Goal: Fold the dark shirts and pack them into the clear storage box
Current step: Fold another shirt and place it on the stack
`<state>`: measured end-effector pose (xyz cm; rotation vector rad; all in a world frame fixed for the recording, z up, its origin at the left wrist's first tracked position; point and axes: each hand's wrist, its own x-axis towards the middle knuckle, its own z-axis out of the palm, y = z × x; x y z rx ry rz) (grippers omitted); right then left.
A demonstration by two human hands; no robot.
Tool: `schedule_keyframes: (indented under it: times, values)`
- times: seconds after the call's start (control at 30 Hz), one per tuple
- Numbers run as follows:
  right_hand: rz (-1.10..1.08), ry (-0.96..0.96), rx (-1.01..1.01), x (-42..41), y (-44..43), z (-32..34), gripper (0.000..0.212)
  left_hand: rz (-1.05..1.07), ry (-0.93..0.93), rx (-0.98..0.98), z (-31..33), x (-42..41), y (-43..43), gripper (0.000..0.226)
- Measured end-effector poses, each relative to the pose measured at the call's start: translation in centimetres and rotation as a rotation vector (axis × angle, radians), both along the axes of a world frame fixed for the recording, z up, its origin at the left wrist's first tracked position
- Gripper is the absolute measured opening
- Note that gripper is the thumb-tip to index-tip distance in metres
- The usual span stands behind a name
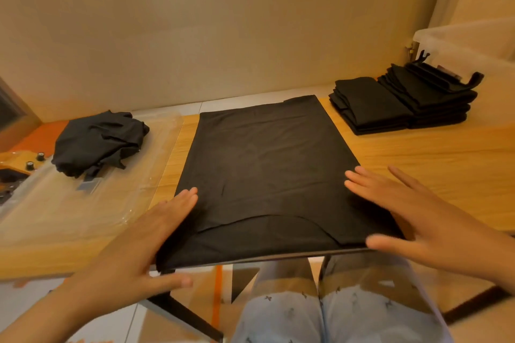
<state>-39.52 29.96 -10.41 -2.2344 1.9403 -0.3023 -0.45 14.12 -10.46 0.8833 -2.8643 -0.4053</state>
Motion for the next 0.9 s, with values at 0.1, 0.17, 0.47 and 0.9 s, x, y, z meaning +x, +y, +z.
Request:
schedule_keyframes:
  times: [0.1,0.17,0.47,0.9]
  values:
    - [0.060,0.215,0.108,-2.4,1.0,-1.1,0.108,-0.095,-0.263,-0.253,-1.1,2.4,-1.0,0.118]
    - [0.064,0.316,0.066,-3.4,1.0,-1.9,0.114,-0.105,-0.340,-0.312,-1.1,3.0,-1.8,0.113]
    - [0.086,0.255,-0.029,-1.7,-0.2,-3.3,0.081,-0.208,-0.126,-0.269,-2.1,-0.2,-2.1,0.086]
    - [0.134,0.027,-0.097,-1.4,2.4,-3.5,0.050,-0.197,-0.086,-0.215,-2.4,0.4,0.1,0.056]
